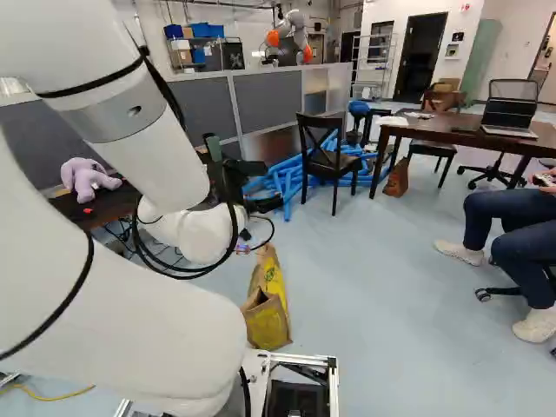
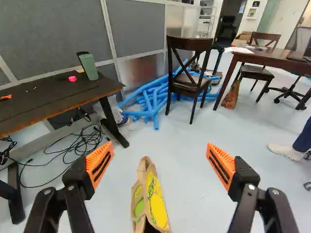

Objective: Pick up the bag on the ground and place it on the table

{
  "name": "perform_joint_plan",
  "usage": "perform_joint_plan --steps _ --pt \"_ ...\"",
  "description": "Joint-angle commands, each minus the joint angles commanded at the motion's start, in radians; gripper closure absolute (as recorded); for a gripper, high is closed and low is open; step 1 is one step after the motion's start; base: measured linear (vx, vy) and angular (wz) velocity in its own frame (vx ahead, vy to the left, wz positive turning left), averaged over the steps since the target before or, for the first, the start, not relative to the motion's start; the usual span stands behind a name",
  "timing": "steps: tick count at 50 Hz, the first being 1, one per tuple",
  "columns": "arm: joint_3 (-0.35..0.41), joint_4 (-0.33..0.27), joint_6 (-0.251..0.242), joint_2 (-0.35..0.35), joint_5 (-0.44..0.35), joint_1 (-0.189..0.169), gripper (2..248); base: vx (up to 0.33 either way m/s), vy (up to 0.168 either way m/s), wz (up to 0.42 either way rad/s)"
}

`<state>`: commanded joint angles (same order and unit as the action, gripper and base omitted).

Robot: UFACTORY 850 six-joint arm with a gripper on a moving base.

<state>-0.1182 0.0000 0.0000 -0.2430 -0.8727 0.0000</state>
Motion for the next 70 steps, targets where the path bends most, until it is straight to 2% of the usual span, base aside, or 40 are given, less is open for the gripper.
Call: perform_joint_plan --steps 12,32,70 --pt "-0.051 0.000 0.000 0.061 0.000 -0.003 3 0.000 0.000 0.000" --pt "-0.168 -0.002 0.000 0.235 0.005 -0.009 3 0.000 0.000 0.000" --pt "-0.384 -0.013 0.000 0.529 0.105 -0.005 3 0.000 0.000 0.000"
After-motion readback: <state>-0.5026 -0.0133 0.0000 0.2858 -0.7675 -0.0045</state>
